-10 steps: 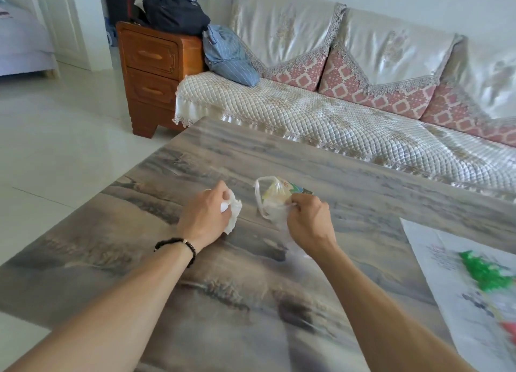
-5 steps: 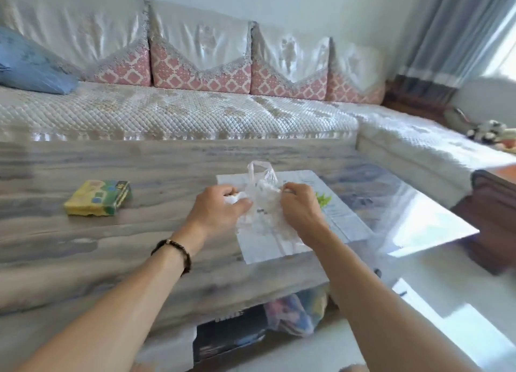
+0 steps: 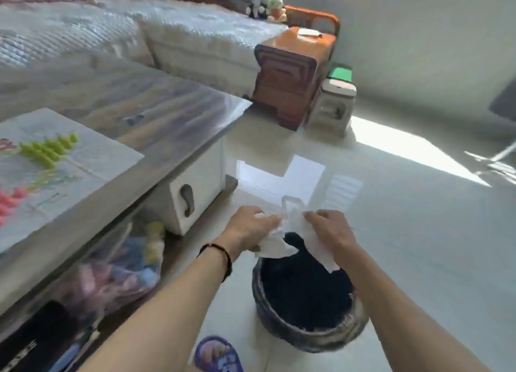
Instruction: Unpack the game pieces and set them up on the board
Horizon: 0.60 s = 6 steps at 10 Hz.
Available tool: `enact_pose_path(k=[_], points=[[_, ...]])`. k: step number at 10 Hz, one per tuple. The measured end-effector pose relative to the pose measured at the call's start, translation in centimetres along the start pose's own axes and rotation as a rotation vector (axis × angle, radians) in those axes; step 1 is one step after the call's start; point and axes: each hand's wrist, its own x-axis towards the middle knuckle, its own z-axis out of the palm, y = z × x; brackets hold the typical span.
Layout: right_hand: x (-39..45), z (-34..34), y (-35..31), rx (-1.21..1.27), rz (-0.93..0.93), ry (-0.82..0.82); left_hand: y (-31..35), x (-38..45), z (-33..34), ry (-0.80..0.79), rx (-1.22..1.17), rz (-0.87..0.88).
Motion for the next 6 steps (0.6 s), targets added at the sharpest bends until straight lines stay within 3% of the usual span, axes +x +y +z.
enact_pose_path(k=[1, 3, 4, 5, 6], points=[[1.4, -1.0, 7.8, 0.005, 0.163, 0.066, -3.4, 2.8, 6.4, -0.078, 0.0, -0.159], [2.2, 1.2, 16.7, 0.048, 0.269, -0.092, -9.5, 5.8, 12.7, -0.126, 0.097, -0.249], [2.5, 1.4, 17.5, 0.052, 0.291, -0.225, -10.5, 6.7, 13.5, -0.184, 0.22, -0.215], [2.2, 0.0, 16.1, -0.263, 0.149, -0.311, -9.2, 6.5, 13.2, -0.238, 0.499, -0.091], [1.5, -3.8, 12.9, -0.24, 0.0, -0.195, -7.2, 5.8, 12.4, -0.152, 0.788, 0.116]])
